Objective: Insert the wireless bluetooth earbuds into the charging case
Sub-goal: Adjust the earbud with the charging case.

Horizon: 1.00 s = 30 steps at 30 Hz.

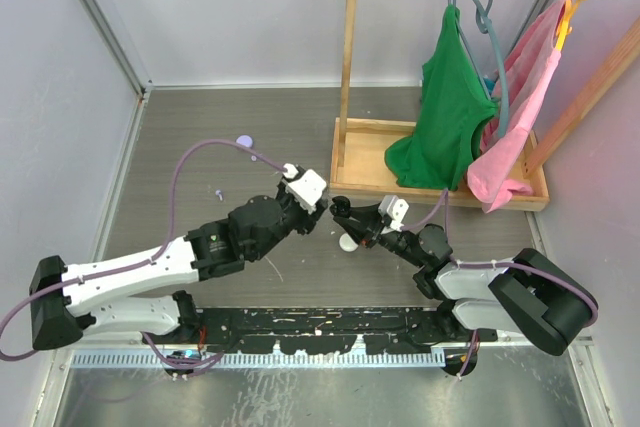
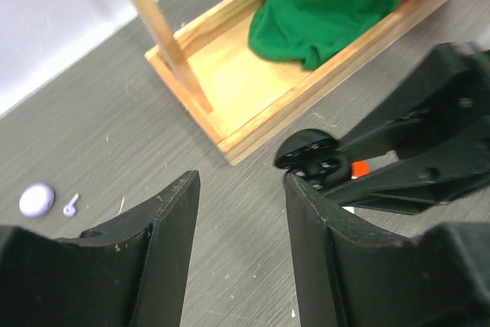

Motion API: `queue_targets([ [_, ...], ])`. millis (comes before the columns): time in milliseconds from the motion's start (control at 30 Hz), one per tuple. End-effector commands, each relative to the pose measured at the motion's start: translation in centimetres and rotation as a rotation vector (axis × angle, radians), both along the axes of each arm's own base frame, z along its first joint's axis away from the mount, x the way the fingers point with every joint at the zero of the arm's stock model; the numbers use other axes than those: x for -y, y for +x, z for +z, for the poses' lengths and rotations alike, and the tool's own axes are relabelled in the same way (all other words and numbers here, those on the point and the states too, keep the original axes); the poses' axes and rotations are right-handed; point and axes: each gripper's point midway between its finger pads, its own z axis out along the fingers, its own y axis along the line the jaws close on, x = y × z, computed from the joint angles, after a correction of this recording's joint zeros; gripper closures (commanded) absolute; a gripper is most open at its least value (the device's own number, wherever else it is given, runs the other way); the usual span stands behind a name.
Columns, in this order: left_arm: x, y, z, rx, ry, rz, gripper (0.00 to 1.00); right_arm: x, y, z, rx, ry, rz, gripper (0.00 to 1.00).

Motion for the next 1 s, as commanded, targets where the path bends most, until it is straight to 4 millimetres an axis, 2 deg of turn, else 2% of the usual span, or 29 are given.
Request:
queue_targets([
  [0, -0.4, 1.3, -0.5, -0.113, -0.055, 0.036, 0.49, 0.1, 0.1, 3.1, 0.085, 0.074, -0.009, 0.99],
  [233, -0.1, 2.3, -2.4, -0.212, -0.075, 0.001, 0.46, 0.1, 0.1, 3.1, 0.086, 0.074, -0.007, 0.99],
  [500, 1.0, 1.7, -3.3, -0.261, -0.088, -0.072, 0.45, 0.1, 0.1, 3.1, 0.086, 0.074, -0.006, 0.99],
  [733, 1.5, 1.4, -3.5, -0.275, -0.085, -0.097, 0.45, 0.1, 0.0, 3.1, 0.086, 0.075, -0.004, 0.99],
  [967, 1.9, 1.0, -2.9, -0.274, -0.114, -0.132, 0.44, 0.0, 0.0, 3.1, 0.081, 0.075, 0.001, 0.99],
])
